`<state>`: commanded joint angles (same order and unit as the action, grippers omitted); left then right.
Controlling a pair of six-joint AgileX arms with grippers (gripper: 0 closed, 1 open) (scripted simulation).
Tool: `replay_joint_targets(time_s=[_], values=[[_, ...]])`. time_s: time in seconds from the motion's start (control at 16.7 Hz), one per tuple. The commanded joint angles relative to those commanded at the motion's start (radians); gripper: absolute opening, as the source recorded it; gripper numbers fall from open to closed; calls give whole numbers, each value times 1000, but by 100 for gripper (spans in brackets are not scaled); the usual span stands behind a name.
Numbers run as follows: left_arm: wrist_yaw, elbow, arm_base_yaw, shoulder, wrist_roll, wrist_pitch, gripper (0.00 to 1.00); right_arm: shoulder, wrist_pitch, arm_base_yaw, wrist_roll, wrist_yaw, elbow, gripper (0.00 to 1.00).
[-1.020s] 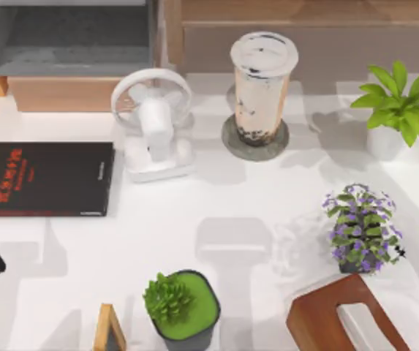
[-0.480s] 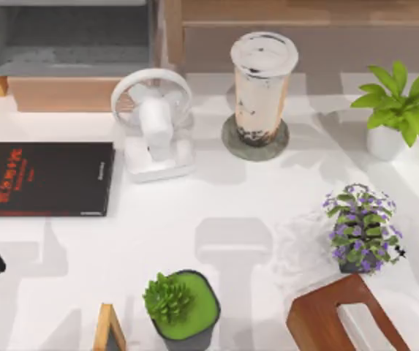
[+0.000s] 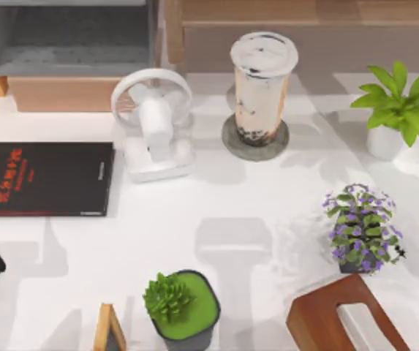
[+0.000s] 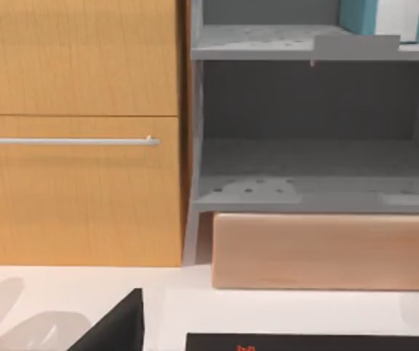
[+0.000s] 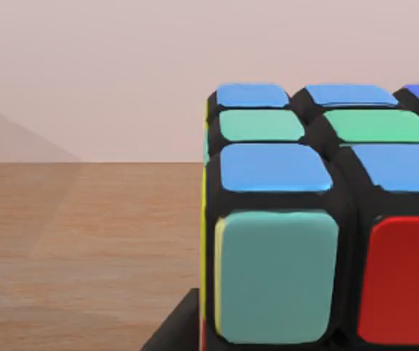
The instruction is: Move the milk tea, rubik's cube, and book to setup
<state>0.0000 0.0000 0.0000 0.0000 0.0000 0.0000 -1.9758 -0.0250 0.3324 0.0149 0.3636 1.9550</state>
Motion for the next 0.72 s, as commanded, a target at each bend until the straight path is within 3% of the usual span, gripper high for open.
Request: replay_joint_targets(time_s=[0.24, 0.72], values=[[0, 0, 0, 0, 0, 0, 100, -6, 4, -1, -2, -2, 3, 0], [0, 0, 0, 0, 0, 0, 100, -6, 4, -1, -2, -2, 3, 60]])
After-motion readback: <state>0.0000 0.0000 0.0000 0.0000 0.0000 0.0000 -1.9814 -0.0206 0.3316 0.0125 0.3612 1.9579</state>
